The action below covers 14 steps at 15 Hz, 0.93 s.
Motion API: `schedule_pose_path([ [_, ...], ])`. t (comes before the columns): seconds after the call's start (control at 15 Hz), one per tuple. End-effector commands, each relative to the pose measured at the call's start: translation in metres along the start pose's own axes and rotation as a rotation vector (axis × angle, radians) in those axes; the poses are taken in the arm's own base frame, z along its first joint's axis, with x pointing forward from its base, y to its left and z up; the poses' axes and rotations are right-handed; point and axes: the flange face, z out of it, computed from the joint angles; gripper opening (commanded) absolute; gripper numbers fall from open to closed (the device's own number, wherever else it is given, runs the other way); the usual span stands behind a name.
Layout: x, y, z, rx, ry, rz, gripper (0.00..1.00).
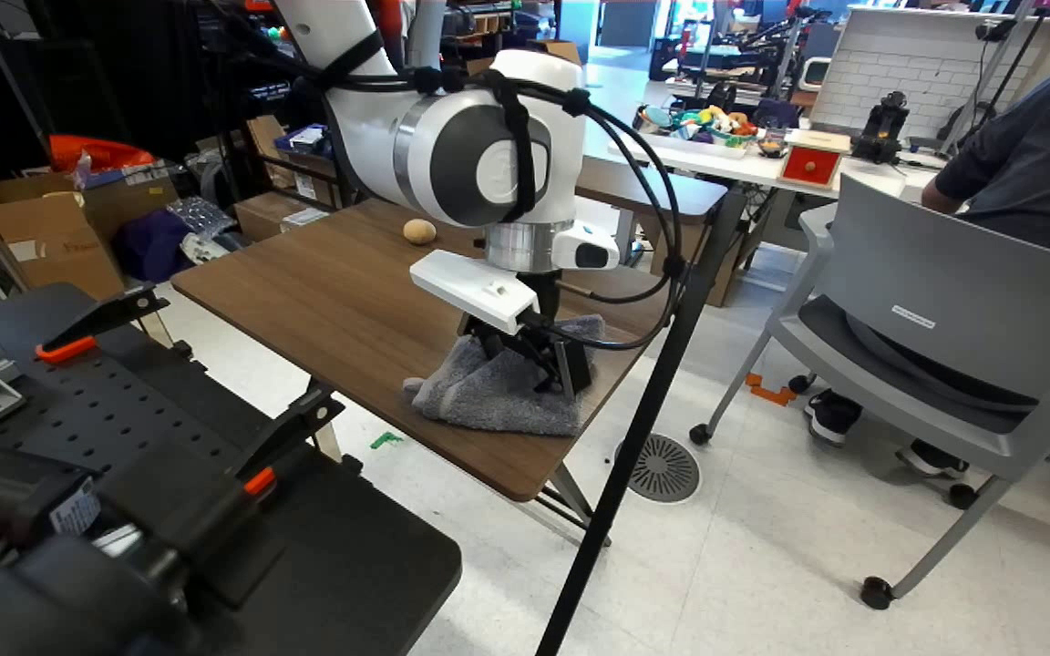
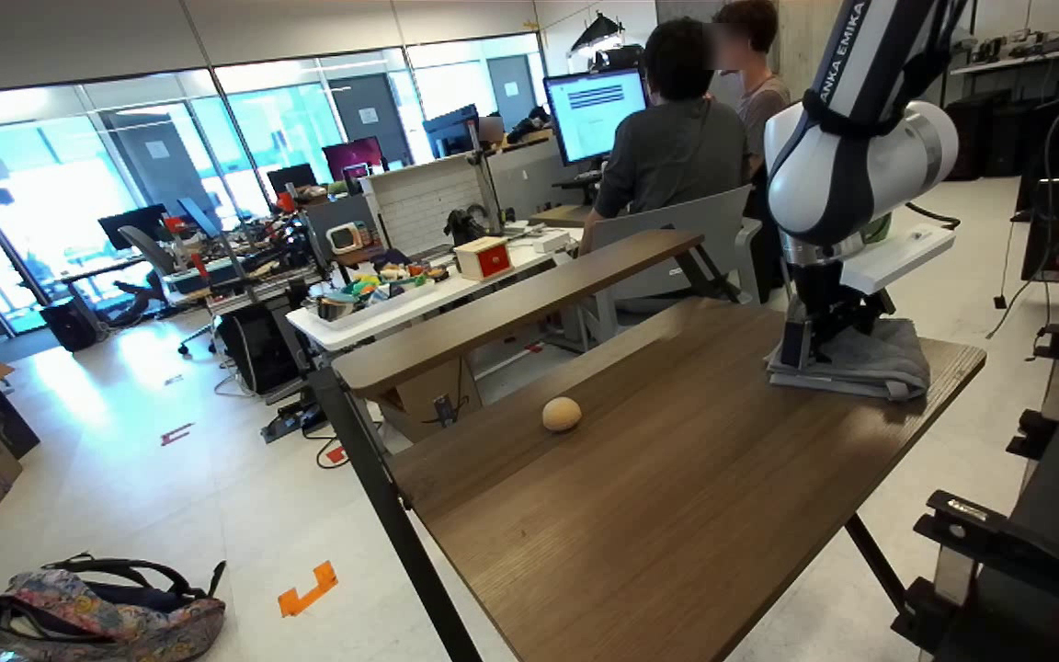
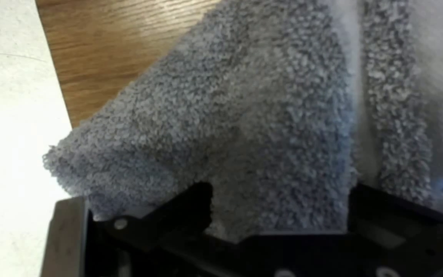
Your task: Move the potato to the left, use the grey towel to wipe the tabletop
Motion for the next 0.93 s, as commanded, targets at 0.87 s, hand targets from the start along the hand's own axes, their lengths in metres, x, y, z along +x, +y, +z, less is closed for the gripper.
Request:
schedule_pose_path([
  [0.87, 0.002, 0.001, -0.001, 0.000, 0.002, 0.000, 1.00],
])
